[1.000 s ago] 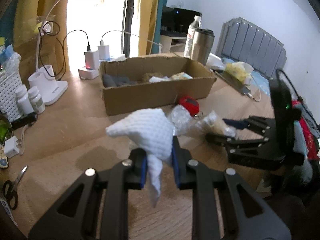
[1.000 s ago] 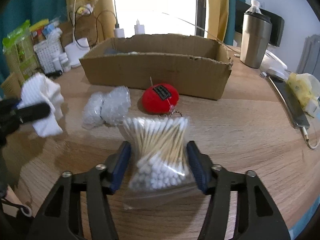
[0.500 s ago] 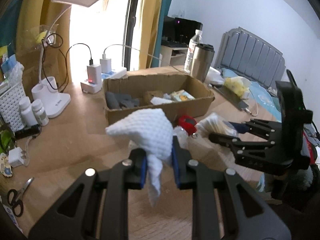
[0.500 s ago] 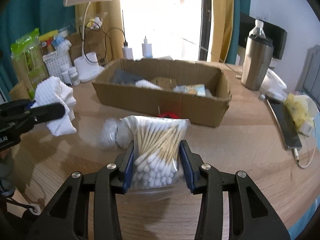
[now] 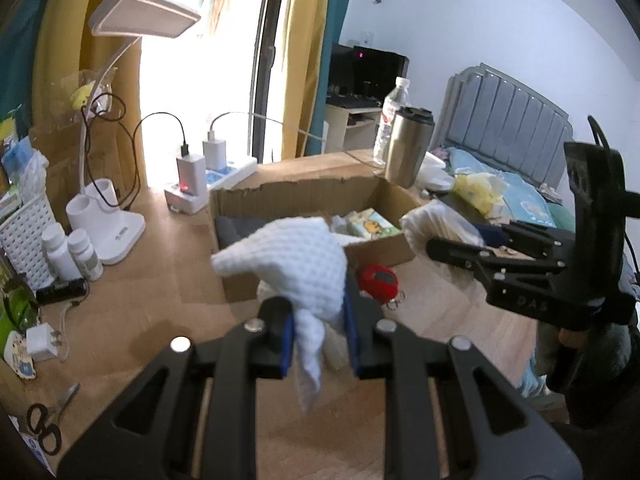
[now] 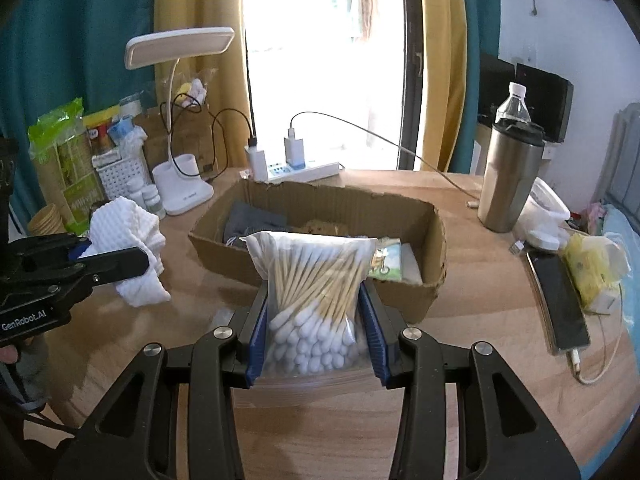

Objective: Organize soft objects
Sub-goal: 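Carry the cloth and cotton-swab bag over the cardboard box with both grippers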

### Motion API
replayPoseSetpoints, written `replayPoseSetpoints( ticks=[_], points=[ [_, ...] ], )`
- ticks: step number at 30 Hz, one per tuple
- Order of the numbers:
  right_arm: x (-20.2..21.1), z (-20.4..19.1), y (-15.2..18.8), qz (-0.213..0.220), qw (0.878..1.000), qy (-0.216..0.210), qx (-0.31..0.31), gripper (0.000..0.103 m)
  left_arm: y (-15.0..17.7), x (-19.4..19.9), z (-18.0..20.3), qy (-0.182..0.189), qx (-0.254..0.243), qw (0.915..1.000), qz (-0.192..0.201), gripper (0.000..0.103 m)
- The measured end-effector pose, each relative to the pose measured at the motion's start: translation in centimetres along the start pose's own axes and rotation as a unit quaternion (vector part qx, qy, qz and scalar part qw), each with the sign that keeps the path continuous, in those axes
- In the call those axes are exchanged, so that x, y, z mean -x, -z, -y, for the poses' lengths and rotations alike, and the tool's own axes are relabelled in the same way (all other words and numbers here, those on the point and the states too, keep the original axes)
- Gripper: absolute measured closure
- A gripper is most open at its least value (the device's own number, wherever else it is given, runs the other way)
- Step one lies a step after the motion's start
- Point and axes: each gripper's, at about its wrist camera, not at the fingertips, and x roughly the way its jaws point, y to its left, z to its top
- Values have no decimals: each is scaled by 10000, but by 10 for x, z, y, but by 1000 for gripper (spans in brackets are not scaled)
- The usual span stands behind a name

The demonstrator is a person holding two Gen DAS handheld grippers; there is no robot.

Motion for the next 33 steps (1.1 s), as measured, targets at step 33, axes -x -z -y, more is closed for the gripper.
replayPoseSetpoints(
  ticks=[33],
  points=[
    [-52,74,-38,99,9993,-120,-350,58,-66,-99,-12,-186,-65,9996,-180,82]
  ],
)
